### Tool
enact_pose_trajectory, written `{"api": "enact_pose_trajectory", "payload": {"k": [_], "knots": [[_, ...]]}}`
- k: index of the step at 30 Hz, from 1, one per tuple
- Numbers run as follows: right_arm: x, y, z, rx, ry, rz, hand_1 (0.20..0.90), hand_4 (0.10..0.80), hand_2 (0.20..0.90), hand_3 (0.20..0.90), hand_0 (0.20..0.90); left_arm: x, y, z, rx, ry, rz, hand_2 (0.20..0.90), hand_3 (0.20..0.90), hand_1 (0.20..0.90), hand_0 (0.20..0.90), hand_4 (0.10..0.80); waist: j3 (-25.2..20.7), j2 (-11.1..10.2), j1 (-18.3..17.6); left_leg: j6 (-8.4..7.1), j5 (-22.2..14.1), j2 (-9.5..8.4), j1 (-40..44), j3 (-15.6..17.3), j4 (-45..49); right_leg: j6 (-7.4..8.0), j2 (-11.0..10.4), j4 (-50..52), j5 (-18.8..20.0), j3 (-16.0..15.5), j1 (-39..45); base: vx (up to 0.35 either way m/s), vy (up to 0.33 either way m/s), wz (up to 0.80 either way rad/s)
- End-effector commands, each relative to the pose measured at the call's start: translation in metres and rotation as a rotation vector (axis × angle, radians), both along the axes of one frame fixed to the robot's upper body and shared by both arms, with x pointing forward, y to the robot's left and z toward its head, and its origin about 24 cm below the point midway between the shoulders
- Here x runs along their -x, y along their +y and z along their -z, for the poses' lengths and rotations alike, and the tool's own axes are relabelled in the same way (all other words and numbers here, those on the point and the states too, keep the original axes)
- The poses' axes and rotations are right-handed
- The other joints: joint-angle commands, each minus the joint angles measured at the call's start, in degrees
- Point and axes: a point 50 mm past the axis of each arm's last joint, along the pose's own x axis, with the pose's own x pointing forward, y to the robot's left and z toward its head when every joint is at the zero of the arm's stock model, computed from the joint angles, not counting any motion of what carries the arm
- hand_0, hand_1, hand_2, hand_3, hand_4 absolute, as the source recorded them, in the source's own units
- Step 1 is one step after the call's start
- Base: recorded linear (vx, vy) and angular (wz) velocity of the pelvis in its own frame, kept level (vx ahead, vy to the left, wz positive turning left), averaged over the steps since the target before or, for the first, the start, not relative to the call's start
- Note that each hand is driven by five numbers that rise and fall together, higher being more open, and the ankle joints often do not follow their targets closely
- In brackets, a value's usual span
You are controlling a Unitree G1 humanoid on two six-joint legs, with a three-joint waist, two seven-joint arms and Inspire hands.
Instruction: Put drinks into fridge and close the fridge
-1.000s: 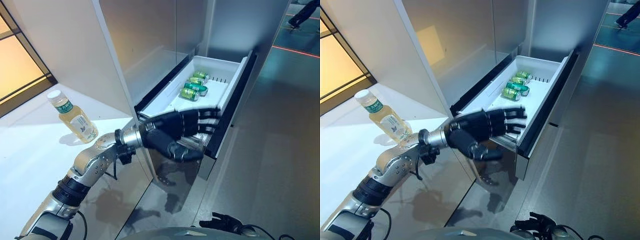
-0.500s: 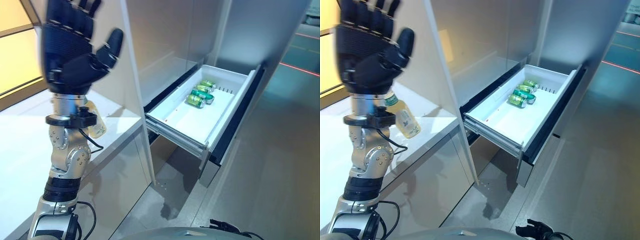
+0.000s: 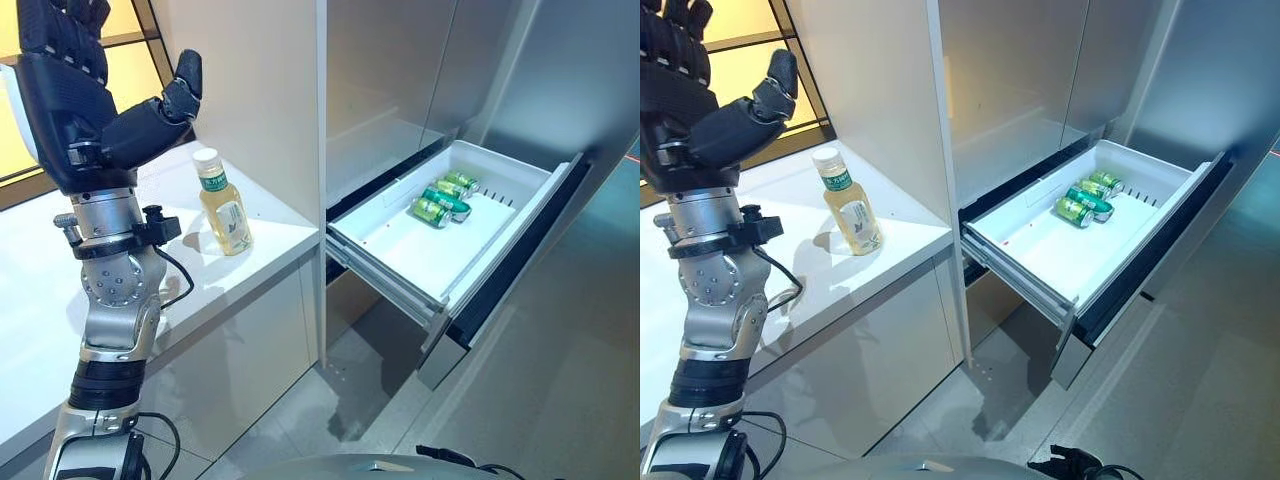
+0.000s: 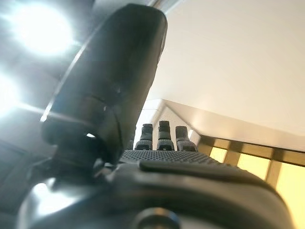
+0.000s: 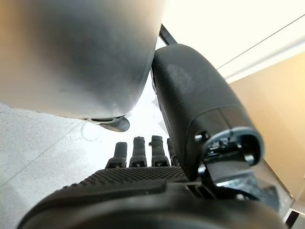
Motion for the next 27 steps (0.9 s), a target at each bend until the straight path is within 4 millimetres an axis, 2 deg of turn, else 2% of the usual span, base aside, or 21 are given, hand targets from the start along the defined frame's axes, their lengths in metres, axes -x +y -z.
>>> {"api": "enact_pose_trajectory", "payload": {"k": [1, 11, 19, 27], "knots": [[-0.008, 0.011, 0.001, -0.011, 0.012, -0.102, 0.900, 0.800, 0.900, 0.900, 0.900, -0.001, 0.006, -0.019, -0.076, -0.050, -0.028, 0.900, 0.900, 0.900, 0.900, 0.800, 0.57, -0.10, -0.02, -0.26, -4.63, -0.21, -1.93, -0.51, 1.67, -0.32, 1.35, 10.18, -11.68, -1.86, -0.27, 0.005, 0.011, 0.12], [-0.011, 0.003, -0.001, 0.005, 0.016, -0.100, 0.900, 0.800, 0.900, 0.900, 0.900, -0.011, 0.006, 0.008, -0.086, 0.108, 0.038, 0.900, 0.900, 0.900, 0.900, 0.800, 1.54, -0.06, 0.07, -0.34, -4.64, -0.40, -2.03, -0.87, 2.33, -0.24, 1.24, 10.81, -11.71, -1.95, -0.27, 0.000, 0.008, 0.04], [-0.014, 0.001, -0.003, 0.002, 0.014, -0.099, 0.900, 0.800, 0.900, 0.900, 0.900, -0.019, 0.001, 0.020, -0.112, 0.192, 0.064, 0.900, 0.900, 0.900, 0.900, 0.800, 1.70, 0.03, -0.49, -0.38, -4.56, -0.37, -1.79, -0.29, 2.26, 0.05, 1.26, 10.46, -11.34, -1.43, -0.03, 0.000, 0.000, 0.00], [-0.012, -0.002, -0.003, 0.007, 0.022, -0.102, 0.900, 0.800, 0.900, 0.900, 0.900, -0.028, 0.004, 0.030, -0.128, 0.262, 0.018, 0.900, 0.900, 0.900, 0.900, 0.800, 1.83, 0.21, -1.48, -0.21, -4.66, -0.38, -1.52, 0.75, 2.33, 0.43, 1.31, 10.33, -11.04, -0.50, -0.07, -0.001, 0.004, -0.01]]}}
